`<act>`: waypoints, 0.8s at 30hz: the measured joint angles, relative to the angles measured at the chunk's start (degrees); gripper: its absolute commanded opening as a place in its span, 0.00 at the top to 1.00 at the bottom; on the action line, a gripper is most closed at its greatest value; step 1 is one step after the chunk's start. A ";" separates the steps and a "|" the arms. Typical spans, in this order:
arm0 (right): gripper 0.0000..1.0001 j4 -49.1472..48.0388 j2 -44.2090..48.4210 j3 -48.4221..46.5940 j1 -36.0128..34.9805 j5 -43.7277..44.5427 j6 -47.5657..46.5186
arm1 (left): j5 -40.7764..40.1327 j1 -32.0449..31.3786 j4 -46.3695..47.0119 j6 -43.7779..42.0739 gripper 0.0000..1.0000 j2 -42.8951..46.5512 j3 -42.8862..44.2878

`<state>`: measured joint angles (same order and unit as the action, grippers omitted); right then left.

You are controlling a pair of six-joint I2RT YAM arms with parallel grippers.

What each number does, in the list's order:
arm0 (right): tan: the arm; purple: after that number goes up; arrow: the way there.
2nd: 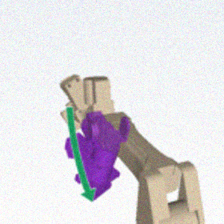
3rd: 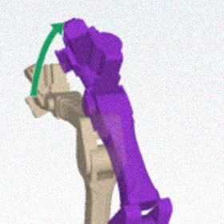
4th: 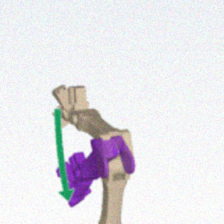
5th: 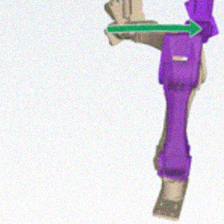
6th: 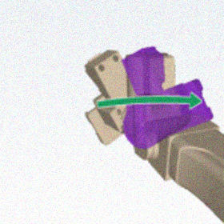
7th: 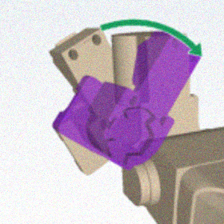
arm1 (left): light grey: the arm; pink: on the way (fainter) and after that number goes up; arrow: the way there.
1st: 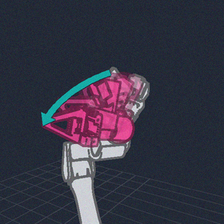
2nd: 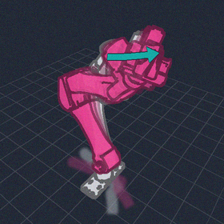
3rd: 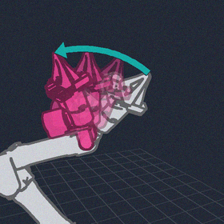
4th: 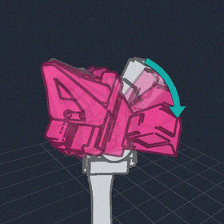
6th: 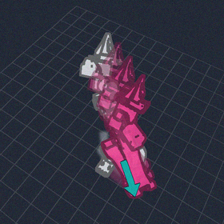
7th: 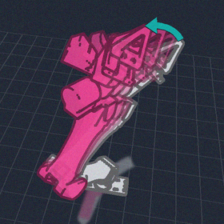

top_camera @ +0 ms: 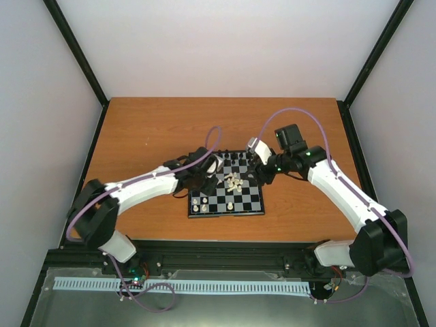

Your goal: Set up the chess pieces on the board

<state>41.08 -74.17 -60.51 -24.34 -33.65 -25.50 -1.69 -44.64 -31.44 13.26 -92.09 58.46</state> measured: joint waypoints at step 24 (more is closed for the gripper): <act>0.59 7.65 -20.72 -13.35 1.11 -26.69 8.09 | 15.69 -0.70 9.70 -3.50 0.82 15.89 -1.84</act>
<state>48.73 -94.89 -73.87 -23.22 -60.34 -17.41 14.00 -45.34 -21.74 9.76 -76.20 56.62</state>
